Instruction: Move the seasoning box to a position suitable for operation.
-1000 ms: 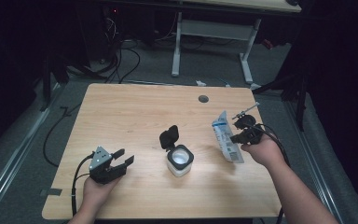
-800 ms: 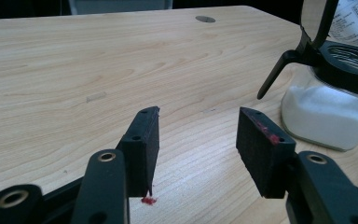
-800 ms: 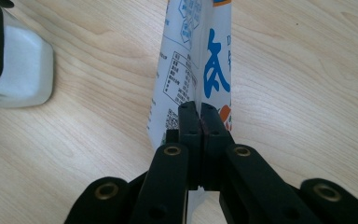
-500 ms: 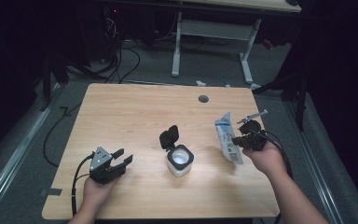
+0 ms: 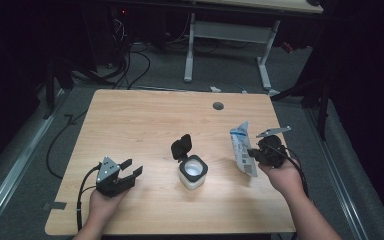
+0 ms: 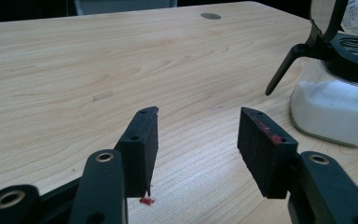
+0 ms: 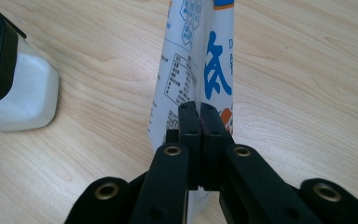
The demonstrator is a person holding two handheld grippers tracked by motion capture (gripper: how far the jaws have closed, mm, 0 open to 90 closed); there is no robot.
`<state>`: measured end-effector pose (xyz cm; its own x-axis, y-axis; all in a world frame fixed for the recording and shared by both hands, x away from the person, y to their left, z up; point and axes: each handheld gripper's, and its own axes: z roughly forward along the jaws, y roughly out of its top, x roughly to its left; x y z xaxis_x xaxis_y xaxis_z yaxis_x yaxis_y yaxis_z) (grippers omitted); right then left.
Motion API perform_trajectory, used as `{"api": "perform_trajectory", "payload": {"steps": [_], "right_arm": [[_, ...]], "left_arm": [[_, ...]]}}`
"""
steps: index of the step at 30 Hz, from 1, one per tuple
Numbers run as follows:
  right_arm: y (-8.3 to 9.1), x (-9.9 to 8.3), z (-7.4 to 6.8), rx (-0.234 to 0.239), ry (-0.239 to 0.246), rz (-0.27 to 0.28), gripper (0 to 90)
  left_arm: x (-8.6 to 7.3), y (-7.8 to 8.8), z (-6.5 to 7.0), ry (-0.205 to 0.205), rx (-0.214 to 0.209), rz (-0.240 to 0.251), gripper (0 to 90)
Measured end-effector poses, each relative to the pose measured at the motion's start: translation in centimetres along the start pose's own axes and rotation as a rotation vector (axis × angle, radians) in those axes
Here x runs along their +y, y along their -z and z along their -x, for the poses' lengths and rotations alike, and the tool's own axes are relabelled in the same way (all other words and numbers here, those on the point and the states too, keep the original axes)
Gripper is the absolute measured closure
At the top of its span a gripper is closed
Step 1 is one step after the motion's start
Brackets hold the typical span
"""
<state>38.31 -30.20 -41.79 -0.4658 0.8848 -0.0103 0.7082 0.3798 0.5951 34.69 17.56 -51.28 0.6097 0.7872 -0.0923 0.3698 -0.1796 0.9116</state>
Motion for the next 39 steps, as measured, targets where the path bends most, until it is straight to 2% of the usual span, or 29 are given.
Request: {"api": "perform_trajectory", "payload": {"steps": [9,18,19,30,39], "right_arm": [[0.2,-1.3,0.0,-0.002,-0.021,0.067,90.0],[0.1,-2.3,-0.2,0.002,-0.023,0.143,90.0],[0.1,-2.7,-0.1,0.014,-0.037,0.177,90.0],[-0.2,-4.5,-0.3,0.006,-0.052,0.320,90.0],[-1.1,-6.0,-0.7,0.018,-0.058,0.411,90.0]], "left_arm": [[-0.1,-0.2,0.1,0.000,-0.001,-0.007,48.3],[-0.2,-0.2,0.0,-0.010,0.003,-0.014,46.6],[-0.3,-0.2,0.0,-0.010,0.002,-0.016,46.4],[-0.4,-0.2,0.1,-0.032,0.009,-0.030,45.9],[-0.4,-0.1,0.1,-0.040,0.037,-0.030,46.3]]}}
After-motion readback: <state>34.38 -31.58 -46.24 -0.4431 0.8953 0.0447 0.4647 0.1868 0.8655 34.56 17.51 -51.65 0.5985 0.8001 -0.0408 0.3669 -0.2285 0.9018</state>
